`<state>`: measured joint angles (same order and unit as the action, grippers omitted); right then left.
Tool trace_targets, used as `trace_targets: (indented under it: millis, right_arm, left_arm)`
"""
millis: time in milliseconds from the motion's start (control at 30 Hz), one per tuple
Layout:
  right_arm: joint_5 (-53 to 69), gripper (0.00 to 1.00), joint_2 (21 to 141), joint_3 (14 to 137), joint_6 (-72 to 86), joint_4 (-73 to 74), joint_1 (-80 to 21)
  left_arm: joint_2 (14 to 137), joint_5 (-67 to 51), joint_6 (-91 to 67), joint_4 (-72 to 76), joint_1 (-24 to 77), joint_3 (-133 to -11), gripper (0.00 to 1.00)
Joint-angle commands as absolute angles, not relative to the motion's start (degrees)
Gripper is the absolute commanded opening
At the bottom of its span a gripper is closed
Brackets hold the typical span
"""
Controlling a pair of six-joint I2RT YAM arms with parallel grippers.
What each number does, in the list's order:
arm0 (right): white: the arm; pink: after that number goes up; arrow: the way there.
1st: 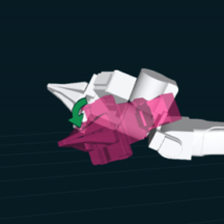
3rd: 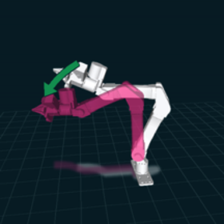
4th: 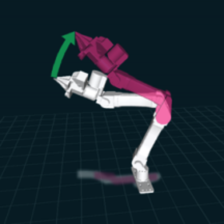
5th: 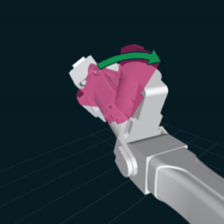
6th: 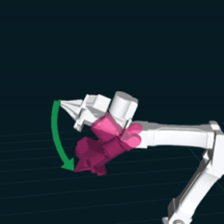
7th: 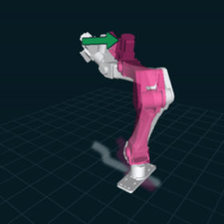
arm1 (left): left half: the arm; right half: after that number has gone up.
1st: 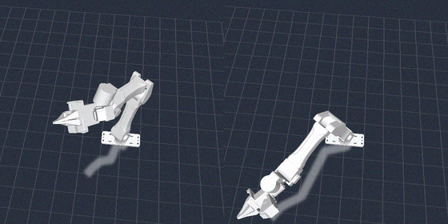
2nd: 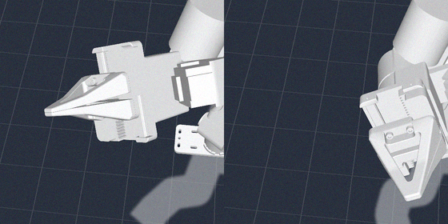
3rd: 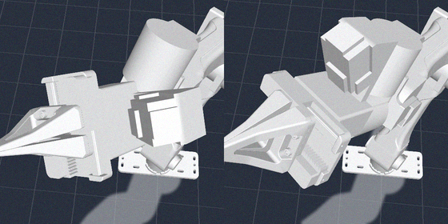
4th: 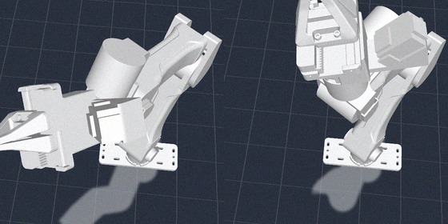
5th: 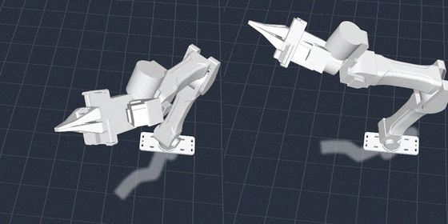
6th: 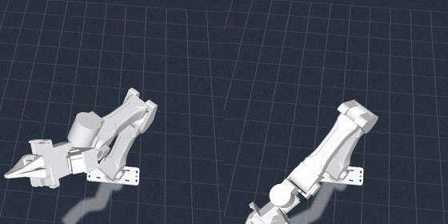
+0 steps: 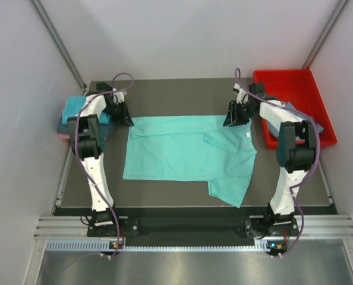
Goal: Fold and stack the t-shirts
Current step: Fold the tshirt
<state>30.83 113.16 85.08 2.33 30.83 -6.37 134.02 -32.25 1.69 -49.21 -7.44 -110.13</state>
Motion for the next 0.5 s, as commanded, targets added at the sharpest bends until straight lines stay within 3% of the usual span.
trace_targets:
  millis: [0,67,200,467]
  right_arm:
    - [30.5,0.4,111.6,83.9,1.0,29.9,-6.9]
    - [30.2,0.4,111.5,83.5,0.8,30.0,-6.9]
    - [29.8,0.4,111.0,83.8,0.4,30.8,-6.9]
    - [28.3,0.4,105.2,80.6,-1.3,31.0,-5.4]
  left_arm:
    - [130.0,-31.6,3.2,-48.1,-7.8,-113.7,0.0]
    - [129.6,-32.7,3.7,-48.3,-7.9,-113.5,0.08]
    - [127.5,-32.4,3.9,-49.4,-7.9,-111.5,0.37]
    - [118.9,-31.1,4.4,-50.4,-7.8,-107.6,0.49]
